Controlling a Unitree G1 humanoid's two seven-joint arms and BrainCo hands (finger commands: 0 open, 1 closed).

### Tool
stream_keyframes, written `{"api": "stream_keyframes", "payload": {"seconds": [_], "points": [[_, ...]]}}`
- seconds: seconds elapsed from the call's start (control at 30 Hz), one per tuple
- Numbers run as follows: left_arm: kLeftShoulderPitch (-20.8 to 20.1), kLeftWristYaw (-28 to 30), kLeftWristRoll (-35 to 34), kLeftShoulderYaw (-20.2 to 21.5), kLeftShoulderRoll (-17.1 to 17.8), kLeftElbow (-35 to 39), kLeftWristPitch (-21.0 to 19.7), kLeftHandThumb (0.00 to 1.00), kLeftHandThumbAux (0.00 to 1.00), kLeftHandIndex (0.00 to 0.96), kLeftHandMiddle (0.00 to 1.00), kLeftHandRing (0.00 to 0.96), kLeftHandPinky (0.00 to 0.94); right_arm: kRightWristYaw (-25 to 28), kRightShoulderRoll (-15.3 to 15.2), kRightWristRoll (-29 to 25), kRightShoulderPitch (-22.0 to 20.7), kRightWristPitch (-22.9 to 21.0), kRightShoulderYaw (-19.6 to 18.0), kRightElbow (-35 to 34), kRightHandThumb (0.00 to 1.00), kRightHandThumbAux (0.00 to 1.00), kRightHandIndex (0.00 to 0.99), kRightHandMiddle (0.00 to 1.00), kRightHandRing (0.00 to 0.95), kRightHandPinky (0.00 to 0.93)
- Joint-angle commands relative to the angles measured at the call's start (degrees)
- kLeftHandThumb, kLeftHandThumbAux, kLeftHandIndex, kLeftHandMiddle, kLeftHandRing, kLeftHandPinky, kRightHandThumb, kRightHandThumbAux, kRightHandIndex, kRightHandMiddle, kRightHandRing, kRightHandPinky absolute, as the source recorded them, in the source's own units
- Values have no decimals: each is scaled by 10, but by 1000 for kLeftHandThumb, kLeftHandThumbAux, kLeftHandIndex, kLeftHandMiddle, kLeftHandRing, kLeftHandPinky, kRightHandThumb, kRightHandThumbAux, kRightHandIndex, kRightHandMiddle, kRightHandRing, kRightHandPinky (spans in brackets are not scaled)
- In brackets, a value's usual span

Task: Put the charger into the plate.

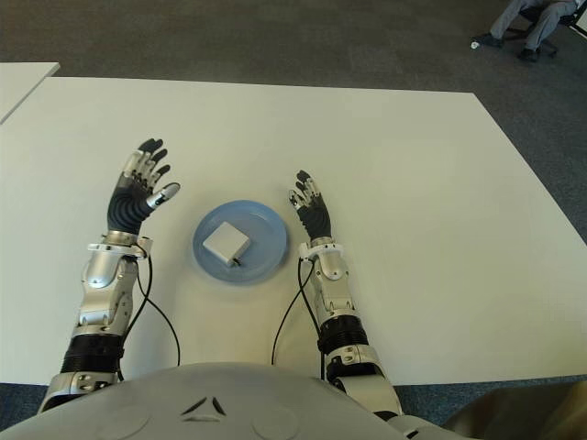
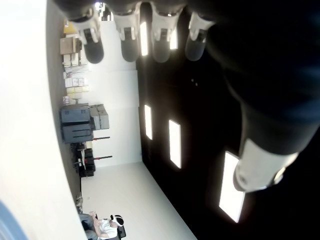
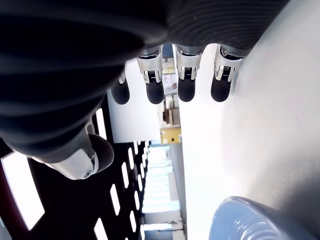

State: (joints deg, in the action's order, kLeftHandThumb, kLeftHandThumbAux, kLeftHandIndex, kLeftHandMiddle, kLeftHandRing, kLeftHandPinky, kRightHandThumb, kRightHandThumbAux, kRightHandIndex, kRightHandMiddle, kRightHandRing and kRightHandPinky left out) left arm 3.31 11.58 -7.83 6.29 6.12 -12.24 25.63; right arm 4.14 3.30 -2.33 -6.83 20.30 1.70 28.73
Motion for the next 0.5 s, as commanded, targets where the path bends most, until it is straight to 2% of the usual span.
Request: {"api": "stream_keyframes", "payload": {"seconds": [0.03, 0.2, 0.3, 0.5], "points": [[-18, -8, 9, 1, -12, -79, 26, 0, 696, 18, 27, 5, 6, 4, 5, -3, 7, -10, 0, 2, 0, 583, 11, 68, 31, 0], [-38, 12, -9, 9, -17, -172, 57, 0, 683, 17, 27, 5, 2, 7, 5, -3, 6, -4, -2, 8, 0, 592, 11, 70, 35, 0], [-45, 31, -33, 17, -21, -212, 63, 0, 677, 16, 24, 3, 0, 7, 6, -4, 5, -1, -3, 11, 0, 598, 12, 72, 37, 0], [-56, 58, -56, 29, -24, -245, 60, 0, 672, 9, 14, 0, 0, 5, 9, -2, 3, 4, -6, 17, 0, 611, 11, 75, 40, 0]]}}
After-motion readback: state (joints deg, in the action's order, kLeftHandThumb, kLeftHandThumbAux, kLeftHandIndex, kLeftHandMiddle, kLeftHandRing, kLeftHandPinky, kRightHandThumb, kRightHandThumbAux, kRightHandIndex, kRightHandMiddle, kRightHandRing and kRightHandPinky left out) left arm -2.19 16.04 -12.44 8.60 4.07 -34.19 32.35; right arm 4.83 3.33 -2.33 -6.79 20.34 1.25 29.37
